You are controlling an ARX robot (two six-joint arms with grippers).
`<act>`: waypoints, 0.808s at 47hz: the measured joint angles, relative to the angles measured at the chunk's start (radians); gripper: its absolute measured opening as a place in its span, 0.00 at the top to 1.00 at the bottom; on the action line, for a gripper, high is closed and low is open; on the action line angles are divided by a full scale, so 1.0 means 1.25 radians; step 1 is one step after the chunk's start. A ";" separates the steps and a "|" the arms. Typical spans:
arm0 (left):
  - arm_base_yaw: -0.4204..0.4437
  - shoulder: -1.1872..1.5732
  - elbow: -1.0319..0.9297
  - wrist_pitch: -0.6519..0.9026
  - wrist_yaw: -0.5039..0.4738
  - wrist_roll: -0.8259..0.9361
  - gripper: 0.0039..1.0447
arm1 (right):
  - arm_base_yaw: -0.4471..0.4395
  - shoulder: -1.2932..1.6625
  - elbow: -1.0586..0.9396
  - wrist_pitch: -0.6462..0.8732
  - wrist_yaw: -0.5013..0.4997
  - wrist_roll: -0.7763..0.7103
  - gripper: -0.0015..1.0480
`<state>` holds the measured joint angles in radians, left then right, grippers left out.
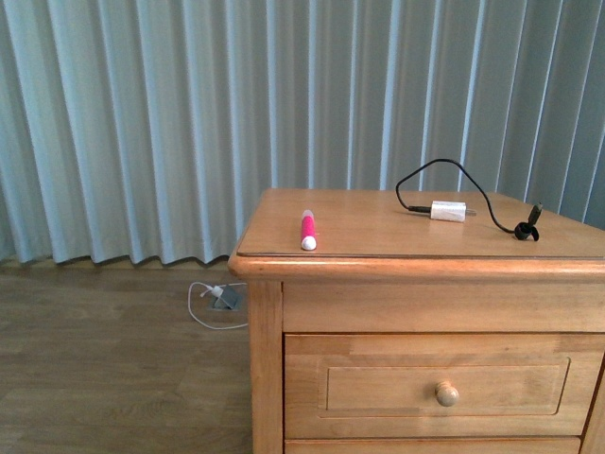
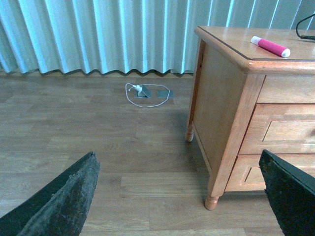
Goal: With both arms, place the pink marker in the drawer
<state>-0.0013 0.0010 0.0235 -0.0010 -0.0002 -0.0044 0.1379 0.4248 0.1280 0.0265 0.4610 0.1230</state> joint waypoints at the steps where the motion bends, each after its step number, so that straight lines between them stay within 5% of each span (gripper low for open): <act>1: 0.000 0.000 0.000 0.000 0.000 0.000 0.05 | -0.001 0.036 0.010 0.026 -0.011 0.000 0.08; 15: 0.000 0.000 0.000 0.000 0.000 0.000 0.05 | 0.016 0.625 0.184 0.378 -0.114 0.005 0.08; 38: 0.000 0.000 0.000 0.000 0.000 0.000 0.05 | 0.085 1.225 0.517 0.514 -0.236 -0.067 0.08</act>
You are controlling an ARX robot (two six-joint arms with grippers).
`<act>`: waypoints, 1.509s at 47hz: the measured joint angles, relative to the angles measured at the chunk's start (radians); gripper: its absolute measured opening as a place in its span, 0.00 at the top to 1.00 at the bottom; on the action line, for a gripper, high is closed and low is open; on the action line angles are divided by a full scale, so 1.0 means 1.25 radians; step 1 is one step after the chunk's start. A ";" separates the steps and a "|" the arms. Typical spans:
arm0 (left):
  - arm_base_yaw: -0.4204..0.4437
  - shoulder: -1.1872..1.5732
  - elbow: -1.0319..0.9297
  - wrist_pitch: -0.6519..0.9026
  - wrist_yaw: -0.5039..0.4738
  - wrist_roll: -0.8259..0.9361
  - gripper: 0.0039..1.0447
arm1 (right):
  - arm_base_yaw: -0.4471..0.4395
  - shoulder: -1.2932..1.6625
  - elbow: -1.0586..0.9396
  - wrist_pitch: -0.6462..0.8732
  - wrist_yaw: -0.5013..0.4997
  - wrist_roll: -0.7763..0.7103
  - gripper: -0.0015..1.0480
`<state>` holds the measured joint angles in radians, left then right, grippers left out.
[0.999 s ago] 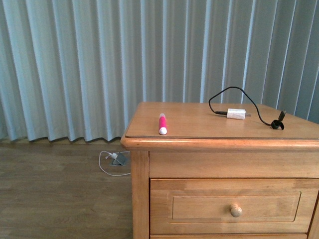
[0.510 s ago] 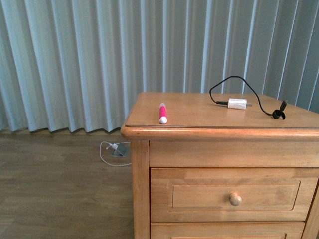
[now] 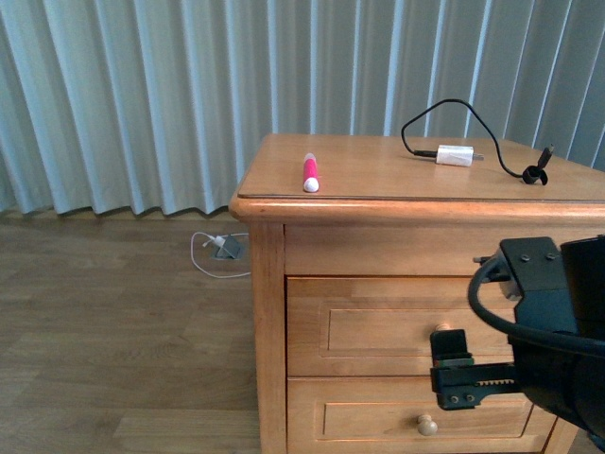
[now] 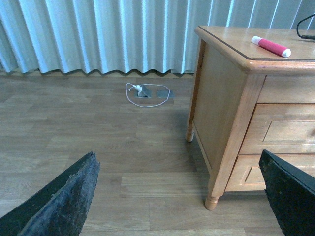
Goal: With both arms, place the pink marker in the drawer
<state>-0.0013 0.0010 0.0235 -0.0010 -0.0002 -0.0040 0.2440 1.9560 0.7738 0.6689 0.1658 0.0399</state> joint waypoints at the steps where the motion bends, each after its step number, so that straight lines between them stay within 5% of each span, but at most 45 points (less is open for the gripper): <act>1: 0.000 0.000 0.000 0.000 0.000 0.000 0.05 | 0.001 0.011 0.008 0.005 -0.009 -0.005 0.08; 18: 0.000 0.000 0.000 0.000 0.000 0.000 0.05 | -0.036 0.161 0.155 0.041 -0.071 -0.010 0.08; 48: 0.000 0.000 0.000 0.000 0.000 0.000 0.05 | -0.026 0.232 0.235 0.024 -0.056 0.016 0.08; 62: 0.000 0.000 0.000 0.000 0.000 0.000 0.05 | -0.027 0.232 0.235 0.023 -0.045 0.022 0.59; 71: 0.000 0.000 0.000 0.000 0.000 0.000 0.05 | -0.027 0.226 0.235 -0.016 -0.053 0.036 0.79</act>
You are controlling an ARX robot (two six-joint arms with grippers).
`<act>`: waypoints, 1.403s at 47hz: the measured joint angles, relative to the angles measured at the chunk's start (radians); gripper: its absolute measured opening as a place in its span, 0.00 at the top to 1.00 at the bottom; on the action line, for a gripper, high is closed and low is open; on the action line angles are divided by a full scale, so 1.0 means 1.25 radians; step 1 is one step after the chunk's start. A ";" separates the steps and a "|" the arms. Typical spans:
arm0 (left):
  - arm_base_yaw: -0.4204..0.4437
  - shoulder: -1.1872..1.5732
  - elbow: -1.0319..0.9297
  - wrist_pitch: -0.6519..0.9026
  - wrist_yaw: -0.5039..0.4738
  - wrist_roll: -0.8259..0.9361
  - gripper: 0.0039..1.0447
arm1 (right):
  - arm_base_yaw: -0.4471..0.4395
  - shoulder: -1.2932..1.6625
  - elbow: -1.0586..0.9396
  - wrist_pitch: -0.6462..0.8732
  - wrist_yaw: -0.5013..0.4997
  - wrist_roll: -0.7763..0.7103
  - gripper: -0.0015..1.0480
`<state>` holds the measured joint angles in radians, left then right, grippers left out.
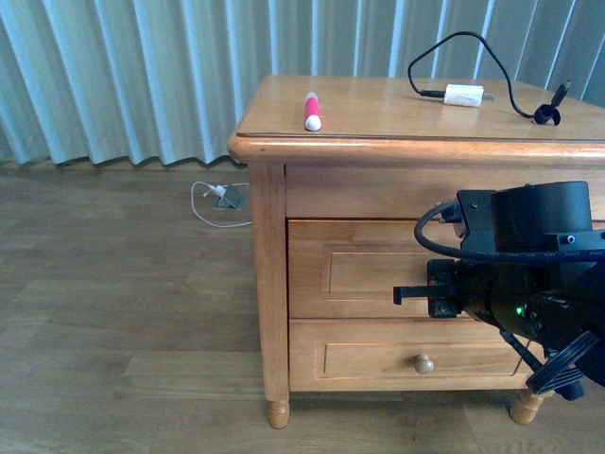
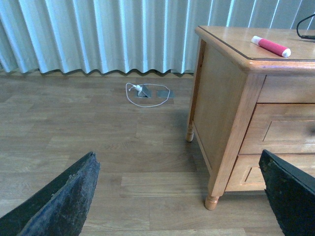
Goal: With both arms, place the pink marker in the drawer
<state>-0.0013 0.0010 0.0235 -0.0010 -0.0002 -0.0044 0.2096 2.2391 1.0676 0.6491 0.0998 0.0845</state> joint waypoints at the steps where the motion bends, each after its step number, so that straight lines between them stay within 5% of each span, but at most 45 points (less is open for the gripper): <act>1: 0.000 0.000 0.000 0.000 0.000 0.000 0.05 | 0.000 -0.002 0.000 -0.004 -0.001 0.002 0.79; 44: 0.000 0.000 0.000 0.000 0.000 0.000 0.05 | 0.074 -0.363 -0.403 -0.193 0.011 0.077 0.79; 61: 0.000 0.000 0.000 0.000 0.000 0.000 0.05 | 0.074 -0.517 -0.490 -0.291 0.006 0.086 0.30; 66: 0.000 0.000 0.000 0.000 0.000 0.000 0.05 | 0.068 -0.723 -0.525 -0.392 0.034 0.086 0.07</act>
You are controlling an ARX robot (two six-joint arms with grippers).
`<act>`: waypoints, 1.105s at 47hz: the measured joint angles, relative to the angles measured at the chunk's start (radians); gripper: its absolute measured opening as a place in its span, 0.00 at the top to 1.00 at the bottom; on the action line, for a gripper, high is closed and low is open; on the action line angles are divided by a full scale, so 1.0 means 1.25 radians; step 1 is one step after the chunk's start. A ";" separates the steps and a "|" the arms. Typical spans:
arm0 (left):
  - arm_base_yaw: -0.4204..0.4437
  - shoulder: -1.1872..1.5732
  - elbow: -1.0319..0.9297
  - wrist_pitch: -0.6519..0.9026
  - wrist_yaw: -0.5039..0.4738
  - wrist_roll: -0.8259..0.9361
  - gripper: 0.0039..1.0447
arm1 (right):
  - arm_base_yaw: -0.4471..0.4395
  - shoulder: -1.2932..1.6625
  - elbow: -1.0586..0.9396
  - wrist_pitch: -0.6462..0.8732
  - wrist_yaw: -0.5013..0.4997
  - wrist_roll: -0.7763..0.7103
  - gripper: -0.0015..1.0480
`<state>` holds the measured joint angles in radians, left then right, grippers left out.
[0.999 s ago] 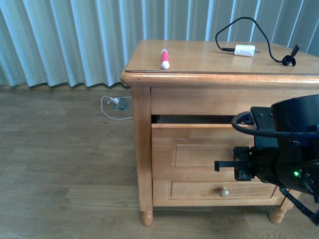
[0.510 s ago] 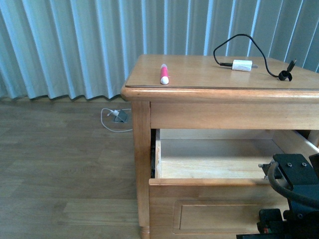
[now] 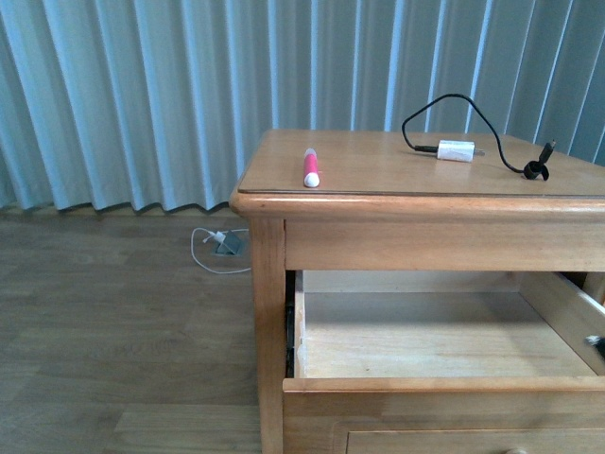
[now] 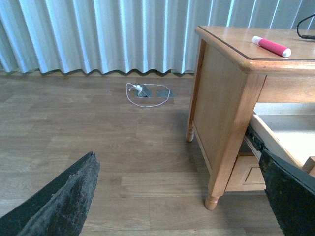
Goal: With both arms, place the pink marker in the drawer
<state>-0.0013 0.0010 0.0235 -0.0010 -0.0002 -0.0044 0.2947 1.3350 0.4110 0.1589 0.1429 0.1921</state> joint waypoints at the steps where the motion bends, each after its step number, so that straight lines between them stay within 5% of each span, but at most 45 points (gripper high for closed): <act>1: 0.000 0.000 0.000 0.000 0.000 0.000 0.05 | -0.002 -0.031 -0.002 -0.018 0.002 0.001 0.06; 21: 0.000 0.000 0.000 0.000 0.000 0.000 0.05 | 0.041 -0.562 -0.008 -0.298 0.097 -0.021 0.08; 31: 0.000 0.000 0.000 0.000 0.000 0.000 0.05 | 0.011 -0.699 -0.038 -0.301 0.162 -0.031 0.08; 52: 0.000 0.000 0.000 0.000 0.000 0.000 0.05 | 0.010 -0.702 -0.039 -0.300 0.159 -0.040 0.08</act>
<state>-0.0013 0.0010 0.0235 -0.0010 -0.0002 -0.0040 0.3073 0.4576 0.3626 -0.2165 0.3420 0.1421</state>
